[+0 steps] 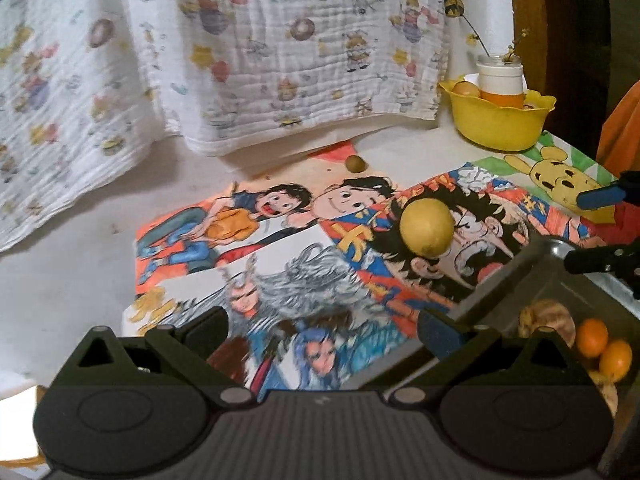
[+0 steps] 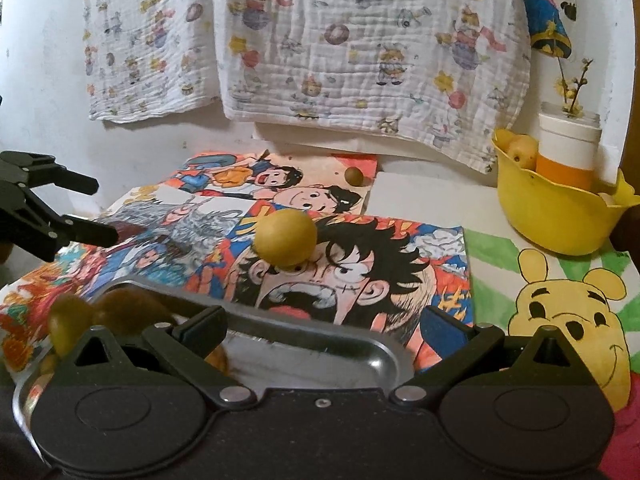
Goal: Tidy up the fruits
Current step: 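Move the left tool toward the yellow fruit while the right tool approaches the small brown fruit, then grasp the yellow fruit with the left tool while the right tool grasps the small brown fruit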
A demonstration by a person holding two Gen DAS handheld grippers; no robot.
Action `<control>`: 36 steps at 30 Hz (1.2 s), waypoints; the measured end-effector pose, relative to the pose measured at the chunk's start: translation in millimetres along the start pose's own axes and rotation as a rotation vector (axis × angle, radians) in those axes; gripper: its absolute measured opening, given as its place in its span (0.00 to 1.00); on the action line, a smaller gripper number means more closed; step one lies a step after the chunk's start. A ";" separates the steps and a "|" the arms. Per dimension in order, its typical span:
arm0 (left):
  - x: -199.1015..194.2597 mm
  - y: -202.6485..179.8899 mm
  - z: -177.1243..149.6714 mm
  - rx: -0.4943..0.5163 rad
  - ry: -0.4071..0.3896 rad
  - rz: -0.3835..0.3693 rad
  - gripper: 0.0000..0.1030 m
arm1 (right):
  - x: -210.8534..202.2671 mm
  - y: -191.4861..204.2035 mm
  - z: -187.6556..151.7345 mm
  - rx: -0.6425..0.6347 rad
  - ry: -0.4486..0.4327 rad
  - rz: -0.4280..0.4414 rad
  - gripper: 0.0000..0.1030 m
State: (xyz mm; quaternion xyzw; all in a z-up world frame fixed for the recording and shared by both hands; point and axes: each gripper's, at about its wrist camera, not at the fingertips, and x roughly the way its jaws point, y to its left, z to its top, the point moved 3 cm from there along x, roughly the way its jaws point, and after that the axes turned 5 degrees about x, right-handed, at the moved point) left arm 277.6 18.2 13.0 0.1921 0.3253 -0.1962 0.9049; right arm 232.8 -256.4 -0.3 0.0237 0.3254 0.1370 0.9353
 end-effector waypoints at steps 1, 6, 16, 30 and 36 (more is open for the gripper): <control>5.5 0.0 2.7 0.001 0.004 -0.008 1.00 | 4.0 -1.2 2.0 0.005 0.006 0.003 0.99; 34.6 4.7 17.5 0.004 0.019 -0.023 1.00 | 26.1 2.9 11.7 -0.022 0.040 0.035 0.99; 68.3 4.3 28.8 0.033 -0.026 -0.105 1.00 | 57.0 11.1 34.8 -0.128 0.084 0.042 0.99; 111.4 -36.1 55.9 0.109 -0.002 -0.281 1.00 | 132.5 -40.1 100.7 0.036 0.110 0.093 0.99; 130.4 -39.0 57.6 0.040 0.048 -0.285 0.99 | 177.8 -48.9 132.3 0.076 0.101 0.261 0.99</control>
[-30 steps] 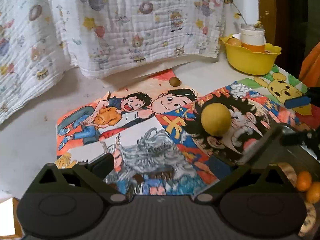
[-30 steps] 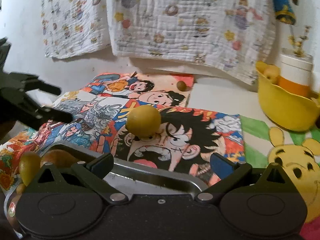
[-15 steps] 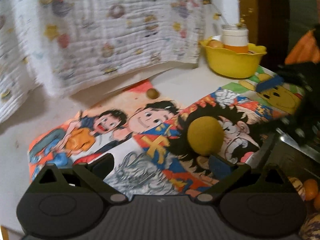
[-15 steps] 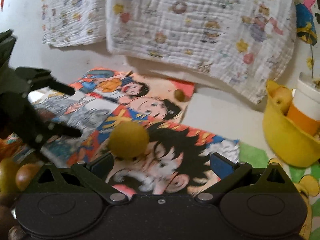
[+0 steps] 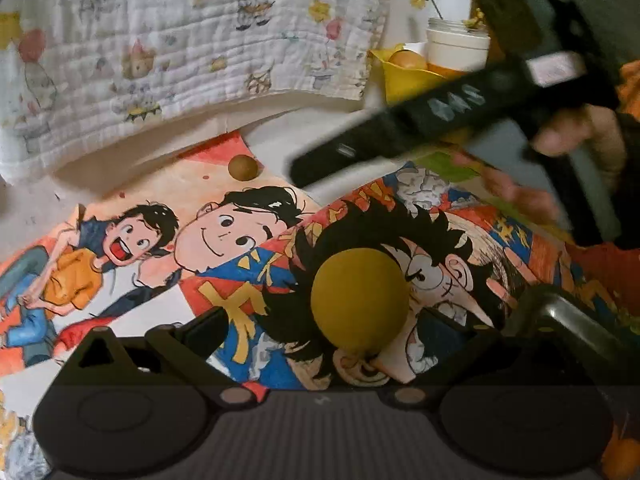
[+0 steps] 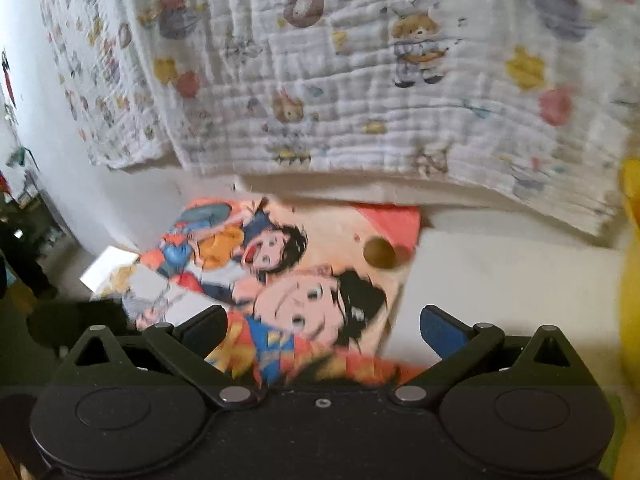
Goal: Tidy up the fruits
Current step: 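Grasp the yellow fruit with the left tool while the right tool grasps the small brown fruit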
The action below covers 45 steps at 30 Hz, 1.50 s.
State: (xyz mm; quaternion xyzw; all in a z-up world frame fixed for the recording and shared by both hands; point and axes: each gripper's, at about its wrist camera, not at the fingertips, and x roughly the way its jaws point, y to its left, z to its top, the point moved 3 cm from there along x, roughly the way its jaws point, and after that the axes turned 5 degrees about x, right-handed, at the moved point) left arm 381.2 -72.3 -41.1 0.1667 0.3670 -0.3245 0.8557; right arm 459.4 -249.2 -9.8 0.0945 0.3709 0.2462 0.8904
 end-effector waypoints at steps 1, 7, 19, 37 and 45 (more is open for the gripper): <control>1.2 0.2 0.7 -0.008 0.002 0.000 0.98 | 5.6 0.1 4.1 -0.014 -0.005 0.012 0.99; 9.4 -5.4 4.4 -0.027 0.003 -0.046 0.87 | 39.7 5.7 20.1 -0.109 -0.027 0.035 0.94; 24.9 -14.5 6.6 -0.025 0.001 -0.069 0.58 | 100.5 -6.2 26.5 -0.201 0.010 -0.056 0.76; 24.3 13.7 7.6 -0.165 -0.001 0.024 0.58 | 103.6 -7.8 16.4 -0.237 -0.012 -0.170 0.28; 19.9 19.3 3.1 -0.194 -0.007 0.058 0.57 | 88.3 3.6 0.3 -0.258 0.014 -0.136 0.28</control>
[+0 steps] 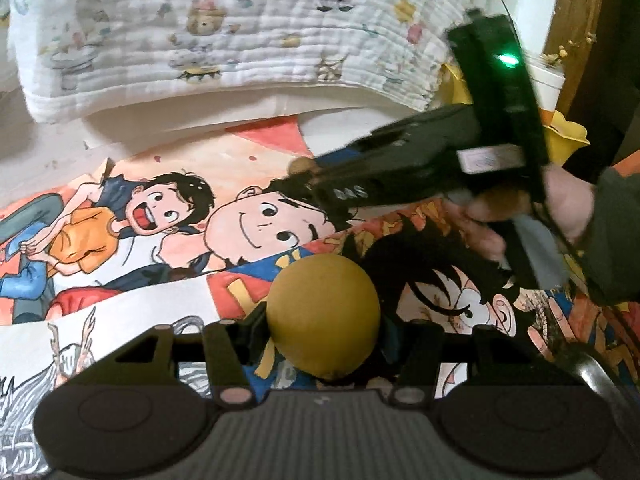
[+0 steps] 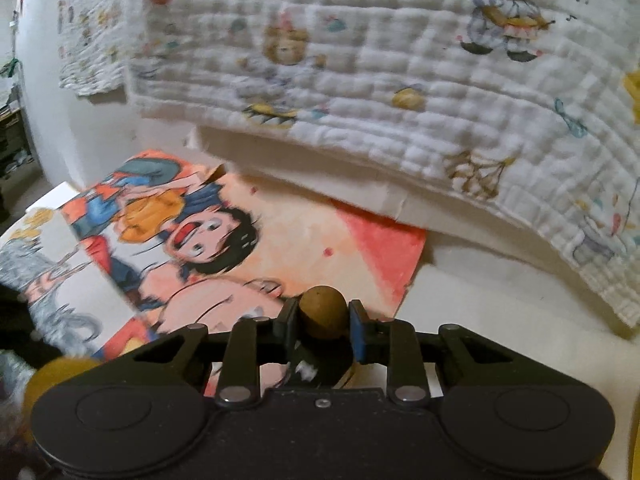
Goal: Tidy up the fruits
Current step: 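Grasp the yellow fruit with the left tool while the right tool grasps the small brown fruit, then carry the yellow fruit and small brown fruit over the metal tray with both tools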
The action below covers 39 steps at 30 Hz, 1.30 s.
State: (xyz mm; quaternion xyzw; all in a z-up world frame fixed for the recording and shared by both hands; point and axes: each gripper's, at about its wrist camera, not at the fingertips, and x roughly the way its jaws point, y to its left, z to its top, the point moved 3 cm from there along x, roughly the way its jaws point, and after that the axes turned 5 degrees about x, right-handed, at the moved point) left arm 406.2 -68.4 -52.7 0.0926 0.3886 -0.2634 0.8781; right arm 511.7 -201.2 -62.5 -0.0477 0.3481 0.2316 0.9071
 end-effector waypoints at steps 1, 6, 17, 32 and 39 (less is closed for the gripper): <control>-1.1 1.3 -1.1 -0.001 0.000 0.000 0.57 | -3.8 2.3 -2.1 -0.001 0.009 0.009 0.28; -8.3 6.6 -7.3 -0.029 -0.002 0.003 0.57 | -29.0 14.3 -10.6 0.018 0.016 0.045 0.27; -46.5 -2.3 -14.3 -0.059 -0.040 0.002 0.57 | -105.4 41.9 -29.0 0.034 -0.052 0.086 0.28; -96.5 -50.0 -16.0 -0.014 -0.123 -0.044 0.57 | -223.9 61.4 -65.9 0.058 -0.171 0.076 0.28; -101.1 -79.7 -14.1 0.028 -0.132 -0.086 0.57 | -269.6 57.3 -100.4 0.065 -0.189 0.025 0.28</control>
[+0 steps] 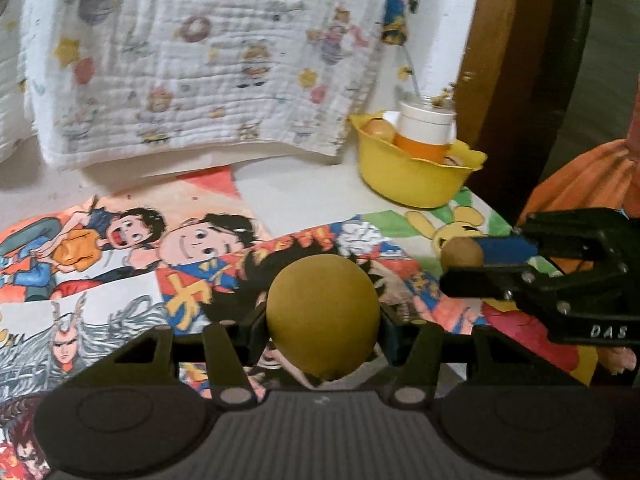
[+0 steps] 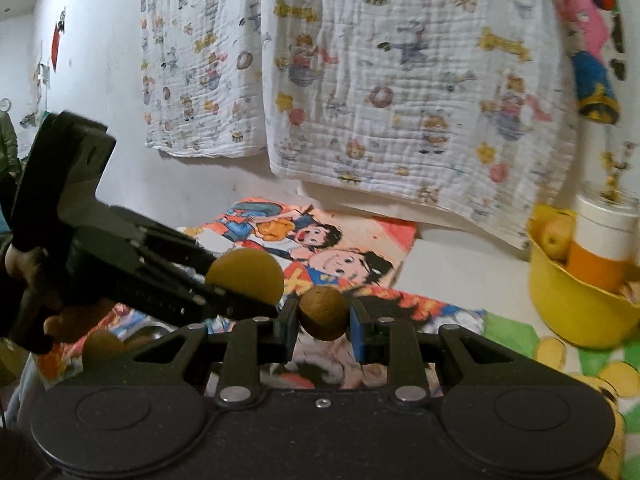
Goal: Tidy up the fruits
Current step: 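Carry the yellow fruit and small brown fruit over the metal tray with both tools, then open the right tool to drop the small brown fruit while the left tool releases the yellow fruit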
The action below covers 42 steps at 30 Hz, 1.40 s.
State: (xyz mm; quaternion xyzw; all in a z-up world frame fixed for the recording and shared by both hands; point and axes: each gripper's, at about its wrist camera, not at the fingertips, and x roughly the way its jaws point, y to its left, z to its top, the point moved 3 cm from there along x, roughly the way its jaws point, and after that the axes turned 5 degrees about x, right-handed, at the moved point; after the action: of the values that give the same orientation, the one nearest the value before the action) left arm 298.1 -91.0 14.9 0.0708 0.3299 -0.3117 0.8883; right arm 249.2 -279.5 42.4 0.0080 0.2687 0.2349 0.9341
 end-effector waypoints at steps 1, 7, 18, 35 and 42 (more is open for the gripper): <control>0.2 -4.7 0.3 0.007 -0.001 -0.007 0.57 | -6.5 0.2 -4.1 -0.009 -0.002 -0.011 0.28; 1.9 -36.8 -1.8 0.070 0.004 -0.053 0.57 | -33.3 11.2 -30.8 -0.073 0.002 -0.059 0.28; 13.7 -73.3 -24.1 0.151 0.068 -0.086 0.57 | -64.1 28.1 -79.2 -0.067 0.048 -0.056 0.28; 36.3 -95.1 -41.9 0.237 0.177 -0.098 0.57 | -62.0 47.7 -114.5 -0.163 0.122 -0.068 0.28; 41.0 -96.7 -43.8 0.254 0.200 -0.093 0.57 | -60.5 44.6 -116.0 -0.147 0.136 -0.069 0.28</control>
State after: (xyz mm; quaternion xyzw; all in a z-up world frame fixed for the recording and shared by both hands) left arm 240.5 -174.1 -37.0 0.1976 0.3777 -0.3832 0.8195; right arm 126.1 -279.6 -20.4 -0.0858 0.3134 0.2217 0.9194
